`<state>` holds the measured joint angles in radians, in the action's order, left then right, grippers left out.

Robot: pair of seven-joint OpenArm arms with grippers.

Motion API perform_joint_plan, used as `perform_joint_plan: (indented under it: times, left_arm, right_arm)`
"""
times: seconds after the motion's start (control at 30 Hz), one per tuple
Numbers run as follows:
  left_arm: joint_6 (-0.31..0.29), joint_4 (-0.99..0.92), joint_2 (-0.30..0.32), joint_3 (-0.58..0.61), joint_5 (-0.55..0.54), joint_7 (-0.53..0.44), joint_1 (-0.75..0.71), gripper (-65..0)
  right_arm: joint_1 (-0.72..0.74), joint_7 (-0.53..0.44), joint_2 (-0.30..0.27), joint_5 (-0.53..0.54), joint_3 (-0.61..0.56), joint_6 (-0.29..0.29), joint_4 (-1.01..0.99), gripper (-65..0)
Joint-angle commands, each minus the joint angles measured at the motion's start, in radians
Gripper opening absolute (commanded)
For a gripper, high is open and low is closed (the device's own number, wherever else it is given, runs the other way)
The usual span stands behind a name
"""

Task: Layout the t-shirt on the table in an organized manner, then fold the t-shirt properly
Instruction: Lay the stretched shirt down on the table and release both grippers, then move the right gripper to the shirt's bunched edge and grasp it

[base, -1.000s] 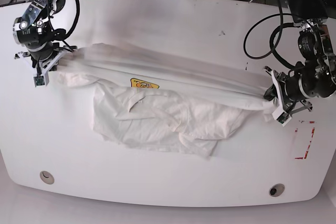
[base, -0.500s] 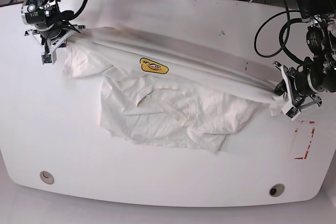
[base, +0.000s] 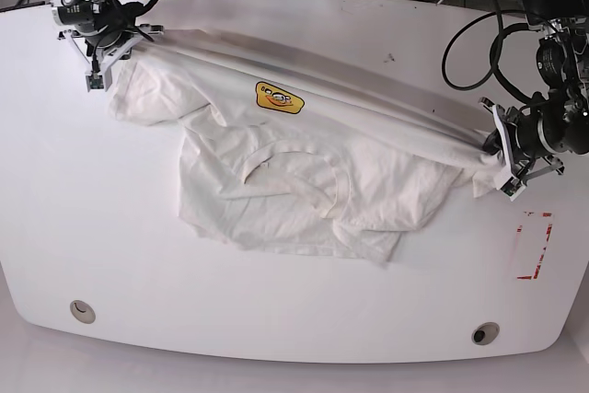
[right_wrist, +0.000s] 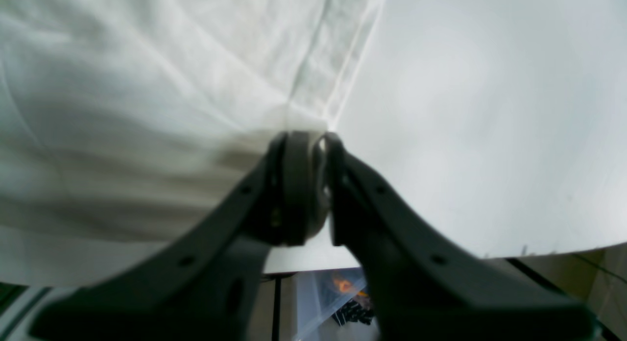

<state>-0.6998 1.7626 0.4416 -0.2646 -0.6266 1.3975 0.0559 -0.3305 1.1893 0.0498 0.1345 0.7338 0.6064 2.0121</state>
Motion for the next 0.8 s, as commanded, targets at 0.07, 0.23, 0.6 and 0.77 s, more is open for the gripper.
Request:
perform_joint_plan:
  times: [0.07, 0.23, 0.6, 0.77]
  left_arm:
    - [0.002, 0.013, 0.044, -0.014, 0.029, -0.001, 0.022, -65.0]
    - [0.002, 0.013, 0.067, -0.014, 0.029, -0.001, 0.022, -65.0]
    - [0.002, 0.013, 0.072, -0.014, 0.029, -0.001, 0.022, -52.4]
    - [0.002, 0.013, 0.072, -0.014, 0.029, -0.001, 0.022, -52.4]
  right_arm:
    - [-0.028, -0.005, -0.008, -0.017, 0.010, -0.007, 0.016, -39.6]
    - [-0.032, -0.005, -0.006, -0.020, 0.011, -0.009, 0.017, -23.1]
    - [0.026, -0.009, -0.052, 0.095, 0.010, 0.080, 0.020, -27.1]
    - [0.083, -0.002, -0.097, 0.258, 0.002, 0.092, 0.020, -27.1]
